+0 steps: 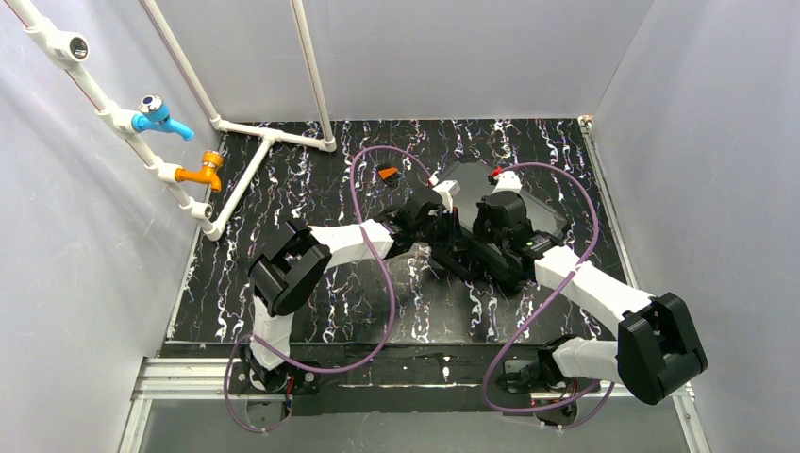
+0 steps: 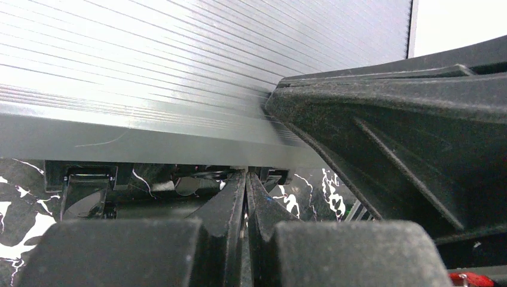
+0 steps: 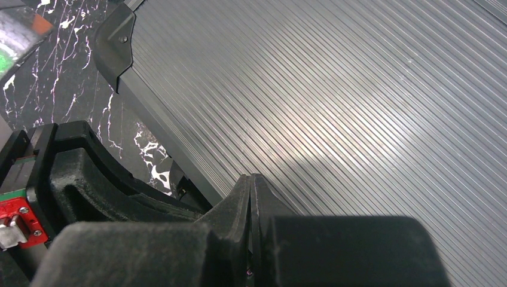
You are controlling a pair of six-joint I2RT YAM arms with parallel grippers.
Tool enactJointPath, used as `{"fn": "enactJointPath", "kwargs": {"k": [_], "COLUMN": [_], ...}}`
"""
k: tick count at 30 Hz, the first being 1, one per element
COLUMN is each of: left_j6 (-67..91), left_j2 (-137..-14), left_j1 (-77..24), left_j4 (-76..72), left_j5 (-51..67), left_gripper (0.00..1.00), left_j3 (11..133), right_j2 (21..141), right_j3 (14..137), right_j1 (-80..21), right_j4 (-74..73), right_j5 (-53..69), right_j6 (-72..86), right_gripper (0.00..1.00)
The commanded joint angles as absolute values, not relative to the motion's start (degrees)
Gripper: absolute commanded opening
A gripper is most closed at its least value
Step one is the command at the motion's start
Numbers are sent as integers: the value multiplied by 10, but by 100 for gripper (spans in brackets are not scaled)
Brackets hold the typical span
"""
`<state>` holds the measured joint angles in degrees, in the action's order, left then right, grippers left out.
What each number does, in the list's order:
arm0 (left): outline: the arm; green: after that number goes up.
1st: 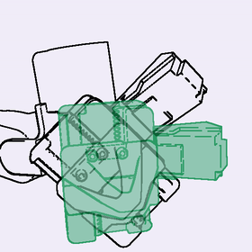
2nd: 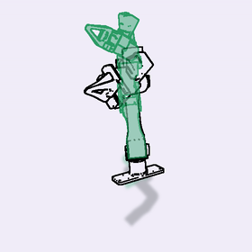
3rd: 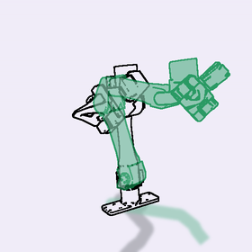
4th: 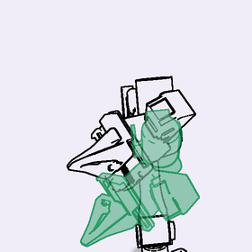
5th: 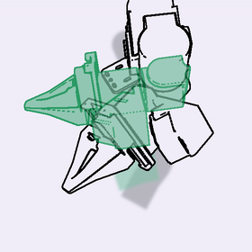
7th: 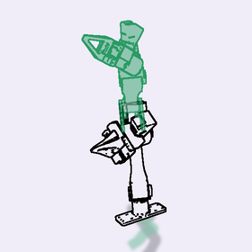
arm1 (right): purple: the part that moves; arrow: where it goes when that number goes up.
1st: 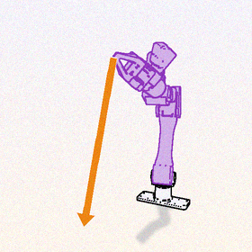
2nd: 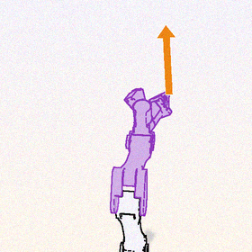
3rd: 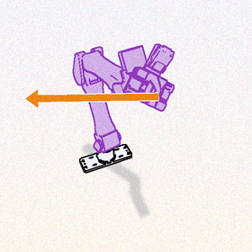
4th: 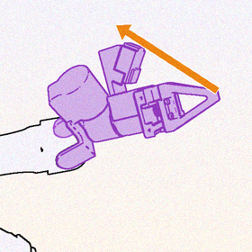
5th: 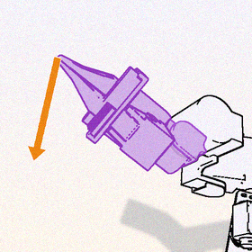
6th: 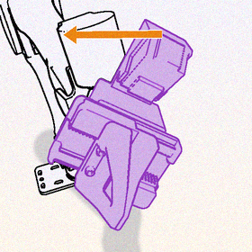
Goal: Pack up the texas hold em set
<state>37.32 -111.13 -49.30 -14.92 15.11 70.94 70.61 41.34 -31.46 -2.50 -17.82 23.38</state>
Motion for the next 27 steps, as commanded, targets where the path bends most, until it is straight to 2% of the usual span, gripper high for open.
{"fn": "enactJointPath", "kwargs": {"k": [1,9,20,27], "left_j6": [345,327,333,344], "left_j2": [-1097,-1055,-1049,-1071], "left_j1": [-491,-492,-492,-492], "left_j4": [-135,-111,-108,-109], "left_j5": [137,112,101,111], "left_gripper": [2,3,3,2], "left_j3": [727,706,659,674], "right_j2": [735,740,742,745], "right_j3": [376,378,379,382], "right_j1": [-310,-310,-311,-310], "right_j4": [-129,-128,-128,-127], "right_j5": [-168,-167,-165,-163], "right_j6": [228,229,229,229], "right_gripper": [5,5,5,5]}}
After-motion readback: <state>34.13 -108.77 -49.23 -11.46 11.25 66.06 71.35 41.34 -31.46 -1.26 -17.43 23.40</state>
